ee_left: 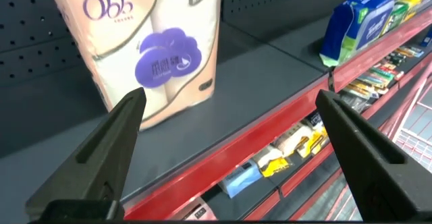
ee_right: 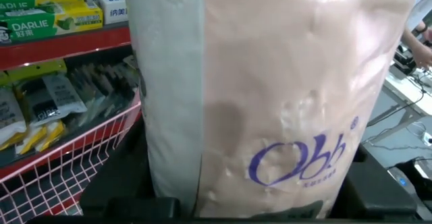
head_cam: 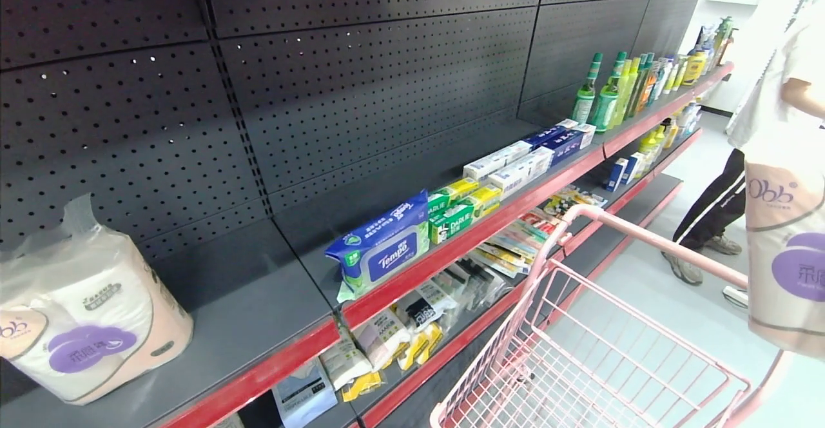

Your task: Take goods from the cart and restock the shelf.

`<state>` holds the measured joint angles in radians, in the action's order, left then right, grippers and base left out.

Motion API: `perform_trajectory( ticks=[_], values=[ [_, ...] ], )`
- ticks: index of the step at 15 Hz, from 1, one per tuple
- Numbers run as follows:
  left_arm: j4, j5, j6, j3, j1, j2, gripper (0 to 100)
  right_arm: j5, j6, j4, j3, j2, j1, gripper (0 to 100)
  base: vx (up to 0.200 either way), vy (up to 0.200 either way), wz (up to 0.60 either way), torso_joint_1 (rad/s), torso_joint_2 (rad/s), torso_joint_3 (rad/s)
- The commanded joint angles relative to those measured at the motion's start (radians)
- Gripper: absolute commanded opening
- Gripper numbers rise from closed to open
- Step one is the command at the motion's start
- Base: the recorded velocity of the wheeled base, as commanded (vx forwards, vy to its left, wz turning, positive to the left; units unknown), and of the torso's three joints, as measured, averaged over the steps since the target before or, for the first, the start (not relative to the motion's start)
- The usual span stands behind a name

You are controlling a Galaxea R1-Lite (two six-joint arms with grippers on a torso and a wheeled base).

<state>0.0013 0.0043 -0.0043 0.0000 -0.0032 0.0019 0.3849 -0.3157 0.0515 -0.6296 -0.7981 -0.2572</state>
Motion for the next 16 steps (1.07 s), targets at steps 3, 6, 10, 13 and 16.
perform_trajectory(
  ticks=[3,6,10,13,16],
  values=[
    [0.0,0.0,0.0,0.0,0.0,0.001,100,0.0,0.0,0.001,-0.001,-0.013,0.0,0,0.0,0.0,0.0,0.147,-0.31,-0.17],
    [0.0,0.0,0.0,0.0,0.0,0.0,100,-0.001,0.0,0.001,-0.001,-0.02,0.0,0,0.0,0.0,0.0,0.111,-0.23,-0.128],
    [0.0,0.0,0.0,0.0,0.0,0.0,100,0.0,0.0,0.002,0.001,-0.033,0.0,0,0.0,0.0,0.0,0.088,-0.2,-0.101],
    [0.0,0.0,0.0,0.0,0.0,0.001,100,0.0,0.0,0.001,0.005,-0.027,0.003,0,0.0,0.0,0.2,0.031,-0.06,-0.028],
    [0.0,0.0,0.0,0.0,0.0,0.001,100,0.002,0.0,0.001,0.011,-0.03,0.003,0,0.0,0.0,0.6,0.001,0.0,-0.001]
  ],
)
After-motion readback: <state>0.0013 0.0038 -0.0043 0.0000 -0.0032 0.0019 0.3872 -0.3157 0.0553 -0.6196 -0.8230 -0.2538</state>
